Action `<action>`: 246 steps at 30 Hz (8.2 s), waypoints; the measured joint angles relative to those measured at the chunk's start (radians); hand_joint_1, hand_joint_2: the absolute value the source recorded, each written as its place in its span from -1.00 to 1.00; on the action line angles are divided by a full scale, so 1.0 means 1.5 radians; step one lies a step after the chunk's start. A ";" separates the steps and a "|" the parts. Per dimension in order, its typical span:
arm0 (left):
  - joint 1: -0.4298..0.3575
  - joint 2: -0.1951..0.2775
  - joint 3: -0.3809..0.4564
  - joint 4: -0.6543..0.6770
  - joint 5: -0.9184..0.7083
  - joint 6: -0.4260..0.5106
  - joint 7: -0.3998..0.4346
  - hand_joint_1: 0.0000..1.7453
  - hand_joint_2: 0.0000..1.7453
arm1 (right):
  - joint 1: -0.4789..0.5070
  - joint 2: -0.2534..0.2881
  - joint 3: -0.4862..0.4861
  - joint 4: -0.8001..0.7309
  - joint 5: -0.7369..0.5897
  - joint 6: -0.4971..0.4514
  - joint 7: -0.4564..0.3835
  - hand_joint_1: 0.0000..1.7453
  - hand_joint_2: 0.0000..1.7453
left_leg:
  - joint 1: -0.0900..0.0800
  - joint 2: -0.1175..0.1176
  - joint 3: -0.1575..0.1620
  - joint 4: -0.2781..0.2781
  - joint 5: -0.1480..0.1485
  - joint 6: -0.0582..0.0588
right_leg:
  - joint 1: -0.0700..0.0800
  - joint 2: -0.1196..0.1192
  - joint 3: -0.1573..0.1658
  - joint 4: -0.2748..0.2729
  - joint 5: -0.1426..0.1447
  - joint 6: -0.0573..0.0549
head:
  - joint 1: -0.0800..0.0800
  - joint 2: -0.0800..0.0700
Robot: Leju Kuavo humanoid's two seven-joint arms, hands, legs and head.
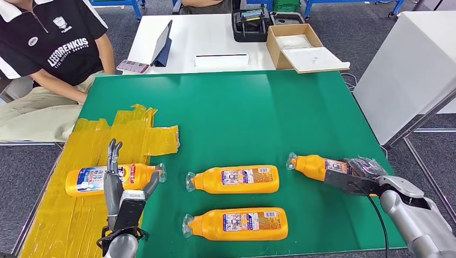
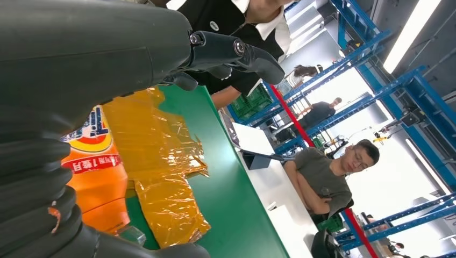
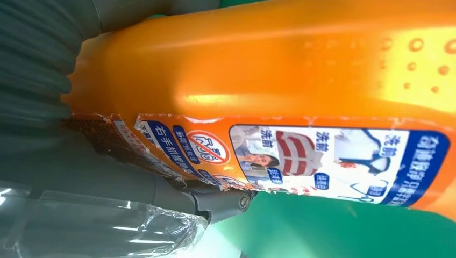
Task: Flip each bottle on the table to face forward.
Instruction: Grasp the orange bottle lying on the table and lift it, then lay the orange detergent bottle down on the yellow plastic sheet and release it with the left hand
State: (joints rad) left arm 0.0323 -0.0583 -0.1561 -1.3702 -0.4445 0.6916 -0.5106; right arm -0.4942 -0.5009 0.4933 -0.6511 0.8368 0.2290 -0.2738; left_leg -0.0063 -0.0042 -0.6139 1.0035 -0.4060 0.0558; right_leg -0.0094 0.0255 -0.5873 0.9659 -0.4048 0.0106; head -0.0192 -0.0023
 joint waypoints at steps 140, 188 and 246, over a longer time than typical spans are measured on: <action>-0.034 -0.032 -0.112 -0.180 0.420 -0.440 0.102 1.00 1.00 | 0.113 0.473 0.224 -0.214 -0.120 -0.385 -0.075 1.00 1.00 | 0.002 -0.003 -0.010 0.000 0.002 -0.004 | 0.000 -0.003 -0.010 0.001 -0.002 -0.001 | 0.000 0.000; -0.062 -0.034 -0.020 -0.206 0.391 -0.327 0.020 1.00 1.00 | 0.226 0.372 0.185 -0.431 -0.205 -0.458 -0.142 -1.00 1.00 | 0.001 -0.003 -0.011 0.000 0.002 -0.004 | 0.000 -0.003 -0.011 0.001 -0.002 -0.001 | 0.000 0.000; 0.005 0.314 0.106 -0.281 -0.751 -0.302 0.690 1.00 1.00 | 0.495 0.330 -0.259 -0.823 -0.214 -0.503 -0.158 -1.00 1.00 | 0.003 -0.003 -0.012 -0.001 0.004 -0.009 | 0.004 -0.004 -0.014 0.001 0.000 -0.005 | 0.001 0.000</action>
State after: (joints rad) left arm 0.0399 0.4126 0.0034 -1.7917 -1.5716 0.2379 0.5237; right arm 0.2477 -0.0066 0.1055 -1.8860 0.5153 -0.5253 -0.5108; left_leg -0.0019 -0.0090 -0.6319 1.0027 -0.3995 0.0422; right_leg -0.0037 0.0199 -0.6089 0.9672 -0.4049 0.0037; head -0.0173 -0.0023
